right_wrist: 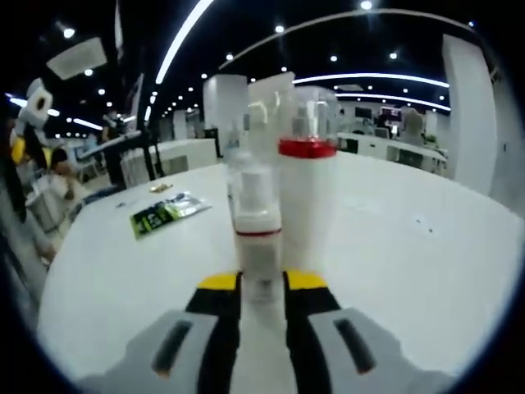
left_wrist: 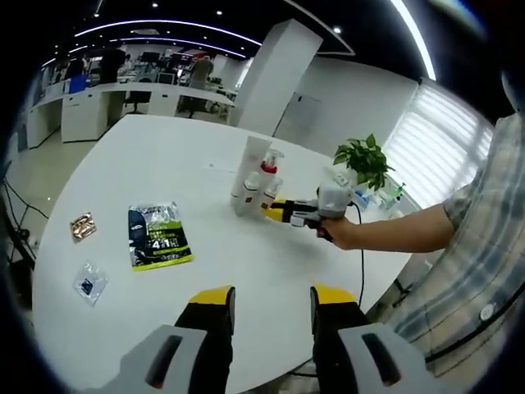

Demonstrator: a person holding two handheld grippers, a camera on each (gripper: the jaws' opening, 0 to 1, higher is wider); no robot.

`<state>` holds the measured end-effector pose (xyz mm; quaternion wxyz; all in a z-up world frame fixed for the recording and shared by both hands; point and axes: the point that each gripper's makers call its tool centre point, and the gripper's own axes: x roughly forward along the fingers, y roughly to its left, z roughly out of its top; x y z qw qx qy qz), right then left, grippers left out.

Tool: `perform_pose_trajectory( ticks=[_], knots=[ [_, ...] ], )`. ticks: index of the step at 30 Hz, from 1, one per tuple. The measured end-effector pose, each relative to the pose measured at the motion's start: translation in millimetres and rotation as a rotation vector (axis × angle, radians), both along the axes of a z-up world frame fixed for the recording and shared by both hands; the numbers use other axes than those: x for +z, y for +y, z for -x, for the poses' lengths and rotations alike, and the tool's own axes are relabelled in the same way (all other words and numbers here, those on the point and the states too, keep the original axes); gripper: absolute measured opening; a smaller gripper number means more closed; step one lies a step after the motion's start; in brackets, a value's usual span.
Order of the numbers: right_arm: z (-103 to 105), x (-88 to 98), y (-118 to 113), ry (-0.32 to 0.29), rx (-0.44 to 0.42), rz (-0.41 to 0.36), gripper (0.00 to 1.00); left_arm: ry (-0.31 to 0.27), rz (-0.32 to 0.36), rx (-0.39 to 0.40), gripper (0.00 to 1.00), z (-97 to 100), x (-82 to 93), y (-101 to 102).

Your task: Arrange the skincare products in the storage area until every visible bottle or jar stands upright without overlapping.

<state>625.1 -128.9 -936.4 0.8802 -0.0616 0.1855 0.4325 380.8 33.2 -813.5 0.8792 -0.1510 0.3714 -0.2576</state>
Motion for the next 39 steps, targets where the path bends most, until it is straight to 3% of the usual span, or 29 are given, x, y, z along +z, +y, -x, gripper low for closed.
perform_pose_trajectory(
  ticks=[8, 13, 22, 29, 32, 34, 39],
  knots=[
    [-5.3, 1.5, -8.0, 0.003, -0.029, -0.005, 0.17, 0.002, -0.001, -0.015, 0.37, -0.7, -0.5, -3.2],
    [-5.6, 0.8, -8.4, -0.005, -0.008, 0.012, 0.08, 0.006, -0.007, -0.009, 0.37, 2.3, -2.3, 0.0],
    [-7.1, 8.5, -3.6, -0.005, 0.005, 0.009, 0.09, 0.008, -0.008, -0.005, 0.36, 7.5, -4.5, -0.2],
    [-3.8, 12.6, -13.8, 0.018, -0.044, -0.007, 0.15, 0.014, -0.015, -0.002, 0.36, 6.1, -8.5, 1.7],
    [3.7, 18.1, -21.5, 0.049, -0.111, -0.056, 0.18, 0.03, 0.0, 0.021, 0.36, 2.0, -12.1, 6.7],
    [22.5, 27.2, -17.3, 0.119, -0.149, -0.163, 0.24, 0.031, 0.002, 0.026, 0.37, -0.9, -12.3, 9.9],
    [65.3, 23.3, -7.3, 0.164, -0.136, -0.15, 0.29, 0.039, 0.0, 0.033, 0.37, -14.9, -19.7, 24.6]
  ],
)
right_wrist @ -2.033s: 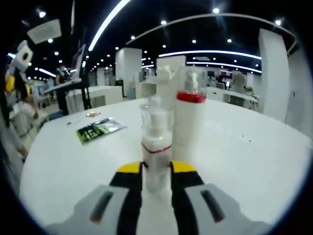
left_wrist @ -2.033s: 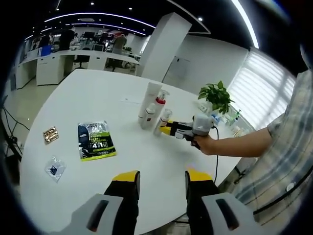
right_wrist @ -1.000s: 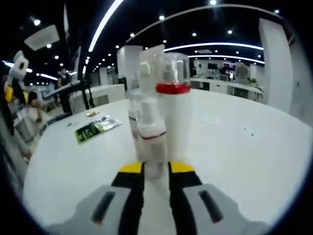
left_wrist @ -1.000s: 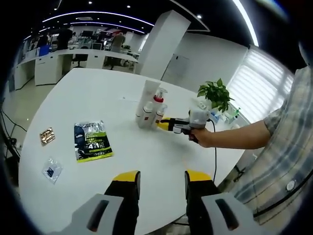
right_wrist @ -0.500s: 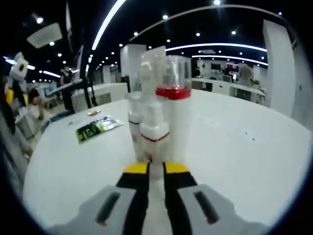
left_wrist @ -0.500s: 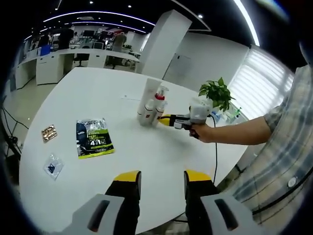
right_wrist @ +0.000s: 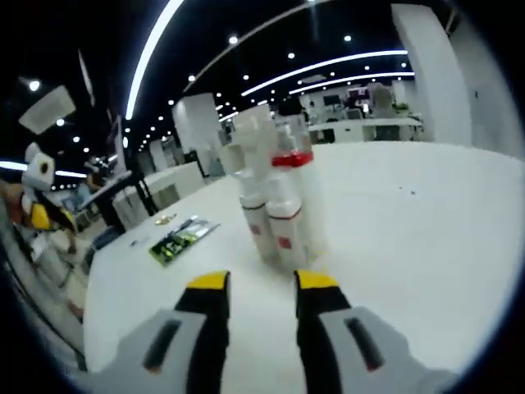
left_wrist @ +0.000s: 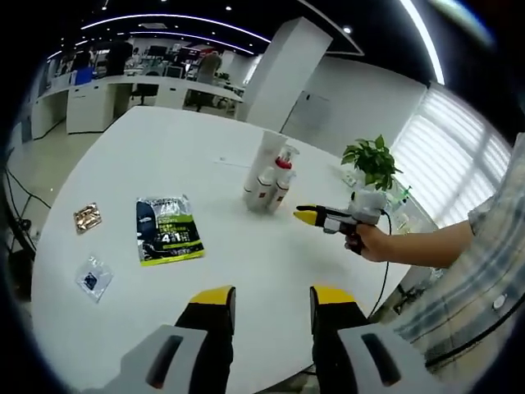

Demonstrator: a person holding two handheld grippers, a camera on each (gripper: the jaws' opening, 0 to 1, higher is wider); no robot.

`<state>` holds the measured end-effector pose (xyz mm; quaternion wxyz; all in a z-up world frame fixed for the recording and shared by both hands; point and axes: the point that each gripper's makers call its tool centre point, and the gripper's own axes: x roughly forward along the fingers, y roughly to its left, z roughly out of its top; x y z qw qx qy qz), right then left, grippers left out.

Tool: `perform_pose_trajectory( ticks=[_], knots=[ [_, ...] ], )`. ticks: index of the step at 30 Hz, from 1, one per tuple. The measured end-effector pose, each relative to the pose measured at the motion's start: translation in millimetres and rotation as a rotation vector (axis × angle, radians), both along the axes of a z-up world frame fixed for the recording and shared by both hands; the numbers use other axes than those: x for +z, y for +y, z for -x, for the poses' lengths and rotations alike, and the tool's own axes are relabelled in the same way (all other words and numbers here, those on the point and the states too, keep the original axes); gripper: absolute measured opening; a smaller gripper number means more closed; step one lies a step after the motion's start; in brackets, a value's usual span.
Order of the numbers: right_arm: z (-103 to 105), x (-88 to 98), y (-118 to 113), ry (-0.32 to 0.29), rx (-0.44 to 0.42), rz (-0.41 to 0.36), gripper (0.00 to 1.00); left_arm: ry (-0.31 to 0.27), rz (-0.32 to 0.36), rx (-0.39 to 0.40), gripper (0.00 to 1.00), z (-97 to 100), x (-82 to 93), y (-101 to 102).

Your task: Arrange the skincare products in the storage area until every visible bottle or jar stands upright without overlapping.

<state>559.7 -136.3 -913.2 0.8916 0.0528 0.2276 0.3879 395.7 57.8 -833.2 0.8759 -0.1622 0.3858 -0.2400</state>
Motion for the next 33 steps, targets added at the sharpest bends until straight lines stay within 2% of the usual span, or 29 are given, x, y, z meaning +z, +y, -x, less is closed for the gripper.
perform_pose_trajectory(
  ticks=[2, 5, 8, 11, 13, 18, 23, 27, 29, 33],
  knots=[
    [14.2, 0.4, 4.6, 0.022, 0.012, 0.013, 0.3, 0.007, -0.008, 0.0, 0.37, -4.7, -1.6, 6.8],
    [36.8, 11.8, 14.0, 0.038, 0.027, 0.001, 0.32, 0.015, 0.01, 0.016, 0.37, -12.1, 0.6, 13.5],
    [57.8, 25.0, 26.7, 0.12, -0.013, -0.086, 0.35, 0.013, 0.022, 0.01, 0.38, -19.4, 2.7, 16.9],
    [72.0, 36.8, 40.9, 0.12, -0.005, -0.09, 0.38, 0.01, 0.064, 0.073, 0.39, -33.9, 2.7, 27.3],
    [78.7, 42.9, 50.4, 0.111, 0.006, -0.091, 0.38, 0.017, 0.069, 0.078, 0.39, -40.7, -5.7, 33.0],
    [90.4, 50.3, 70.1, 0.123, 0.032, -0.079, 0.4, 0.056, 0.027, 0.054, 0.41, -47.2, -33.8, 49.7],
    [96.7, 52.1, 74.4, 0.13, 0.014, -0.072, 0.4, 0.109, 0.014, 0.074, 0.44, -53.8, -59.3, 73.5],
    [105.7, 48.5, 76.3, 0.15, -0.02, -0.061, 0.4, 0.127, 0.026, 0.063, 0.46, -69.4, -74.4, 81.2],
    [111.7, 48.1, 77.6, 0.143, -0.026, -0.049, 0.39, 0.144, 0.021, 0.047, 0.5, -74.4, -82.6, 84.1],
    [123.3, 46.5, 78.3, 0.151, -0.04, -0.031, 0.38, 0.135, 0.002, 0.062, 0.53, -95.0, -95.7, 95.2]
  ],
)
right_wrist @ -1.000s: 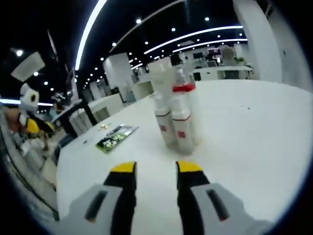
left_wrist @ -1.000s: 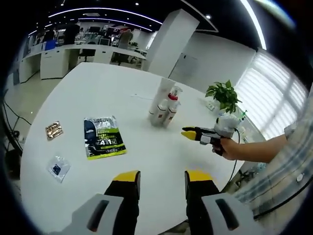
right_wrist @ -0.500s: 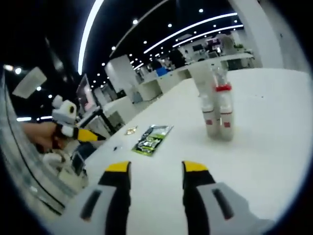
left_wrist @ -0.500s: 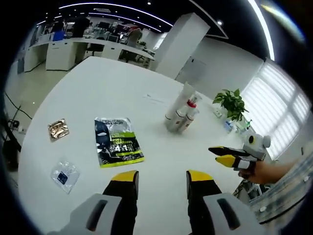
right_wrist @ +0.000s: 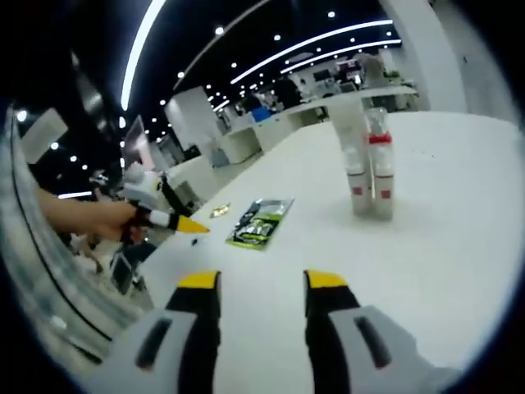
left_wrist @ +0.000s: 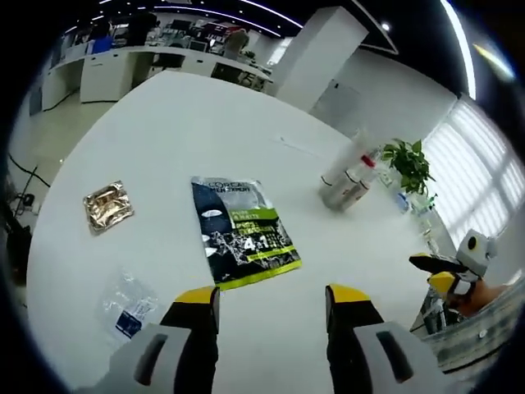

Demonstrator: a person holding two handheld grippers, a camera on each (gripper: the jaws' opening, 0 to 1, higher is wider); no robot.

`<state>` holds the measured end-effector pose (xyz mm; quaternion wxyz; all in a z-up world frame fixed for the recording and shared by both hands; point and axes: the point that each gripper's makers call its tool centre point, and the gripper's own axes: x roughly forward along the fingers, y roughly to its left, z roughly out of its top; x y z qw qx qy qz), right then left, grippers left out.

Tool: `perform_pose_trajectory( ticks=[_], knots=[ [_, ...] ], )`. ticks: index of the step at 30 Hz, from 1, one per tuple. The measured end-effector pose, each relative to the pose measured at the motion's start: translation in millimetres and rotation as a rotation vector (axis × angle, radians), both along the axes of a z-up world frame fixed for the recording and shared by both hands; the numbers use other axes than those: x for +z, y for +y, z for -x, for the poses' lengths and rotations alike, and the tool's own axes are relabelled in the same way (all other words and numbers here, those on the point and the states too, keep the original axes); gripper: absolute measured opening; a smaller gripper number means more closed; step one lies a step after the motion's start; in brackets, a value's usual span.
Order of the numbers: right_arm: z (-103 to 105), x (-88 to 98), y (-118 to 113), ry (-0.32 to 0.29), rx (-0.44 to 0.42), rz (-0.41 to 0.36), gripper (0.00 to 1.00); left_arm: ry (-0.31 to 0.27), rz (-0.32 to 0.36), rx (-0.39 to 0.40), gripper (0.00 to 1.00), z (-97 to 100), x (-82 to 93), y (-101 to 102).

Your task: Arrange the skincare products in the storage area until every visible bottle or jar stands upright without overlapping.

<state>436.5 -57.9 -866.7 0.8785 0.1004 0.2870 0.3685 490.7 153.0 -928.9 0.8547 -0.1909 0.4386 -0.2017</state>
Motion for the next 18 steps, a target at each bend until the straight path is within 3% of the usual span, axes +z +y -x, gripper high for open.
perform_pose_trajectory(
  ticks=[6, 10, 18],
  knots=[
    [10.8, -5.6, -5.2, 0.023, -0.038, 0.024, 0.37, -0.02, -0.019, 0.006, 0.5, -32.8, -15.7, 4.5],
    [14.7, -2.4, -9.7, 0.0, -0.048, 0.063, 0.35, -0.04, -0.072, 0.003, 0.49, -55.6, -26.5, 10.5],
    [25.3, -6.4, -21.1, 0.009, -0.112, 0.073, 0.34, -0.019, -0.12, -0.009, 0.41, -77.7, -41.3, 12.6]
  ],
)
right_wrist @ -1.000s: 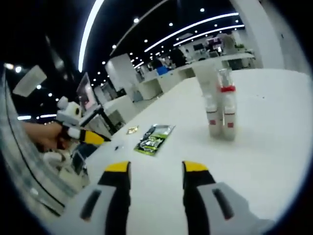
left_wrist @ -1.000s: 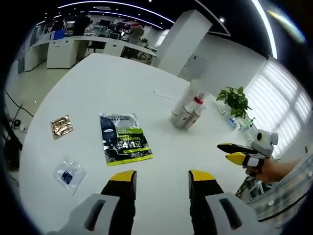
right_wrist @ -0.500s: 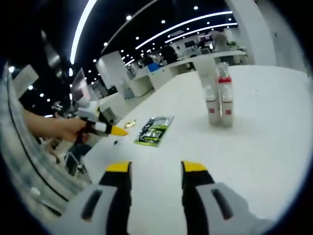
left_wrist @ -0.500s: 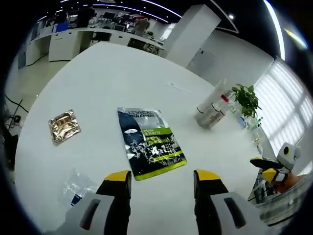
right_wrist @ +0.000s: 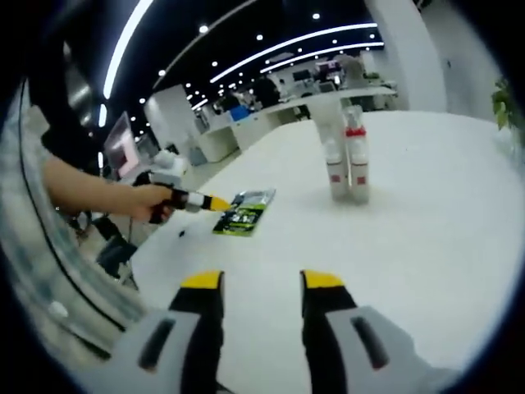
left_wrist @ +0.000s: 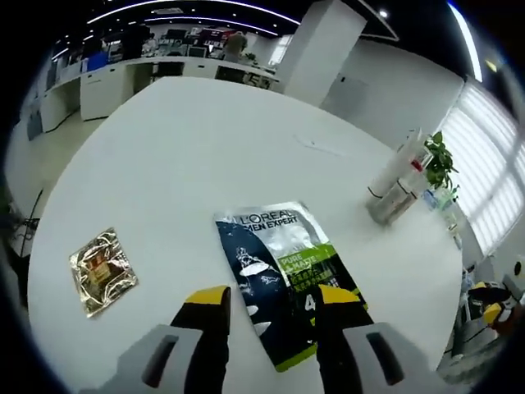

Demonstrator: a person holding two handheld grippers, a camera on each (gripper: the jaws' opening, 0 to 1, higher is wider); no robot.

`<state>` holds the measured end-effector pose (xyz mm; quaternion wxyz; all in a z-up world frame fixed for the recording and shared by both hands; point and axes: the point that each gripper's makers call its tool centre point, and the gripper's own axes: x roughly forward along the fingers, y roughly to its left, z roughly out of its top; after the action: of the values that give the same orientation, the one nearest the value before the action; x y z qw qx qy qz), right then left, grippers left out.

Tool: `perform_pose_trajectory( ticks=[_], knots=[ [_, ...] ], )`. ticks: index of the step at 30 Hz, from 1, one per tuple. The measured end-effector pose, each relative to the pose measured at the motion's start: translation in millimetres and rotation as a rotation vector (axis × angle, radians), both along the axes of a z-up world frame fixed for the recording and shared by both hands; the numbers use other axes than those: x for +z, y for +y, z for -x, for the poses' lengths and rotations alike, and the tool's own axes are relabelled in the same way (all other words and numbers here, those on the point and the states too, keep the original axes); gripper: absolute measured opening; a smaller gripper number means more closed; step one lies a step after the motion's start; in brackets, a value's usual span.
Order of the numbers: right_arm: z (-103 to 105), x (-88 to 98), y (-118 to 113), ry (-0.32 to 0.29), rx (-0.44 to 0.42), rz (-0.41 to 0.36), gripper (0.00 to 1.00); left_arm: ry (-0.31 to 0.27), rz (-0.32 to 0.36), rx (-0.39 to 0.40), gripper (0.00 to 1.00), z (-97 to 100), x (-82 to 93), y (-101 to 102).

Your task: Arrange the skincare products in the storage area until every visible bottle or jar stands upright without overlapping.

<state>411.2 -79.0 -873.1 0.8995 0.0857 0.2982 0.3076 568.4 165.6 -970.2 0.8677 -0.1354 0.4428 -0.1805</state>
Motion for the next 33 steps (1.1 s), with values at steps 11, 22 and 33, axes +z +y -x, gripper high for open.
perform_pose_trajectory(
  ticks=[11, 22, 33],
  knots=[
    [5.8, -3.0, -11.0, -0.005, -0.036, 0.023, 0.3, -0.092, -0.27, -0.105, 0.22, 2.6, -5.8, 0.6],
    [16.6, -8.4, -14.9, -0.001, -0.047, 0.032, 0.28, -0.129, -0.355, -0.107, 0.0, 8.4, -8.4, 1.9],
    [17.9, -9.0, -9.1, -0.011, -0.011, 0.014, 0.27, -0.01, -0.055, 0.019, 0.0, 3.7, -3.6, -22.5]
  ],
)
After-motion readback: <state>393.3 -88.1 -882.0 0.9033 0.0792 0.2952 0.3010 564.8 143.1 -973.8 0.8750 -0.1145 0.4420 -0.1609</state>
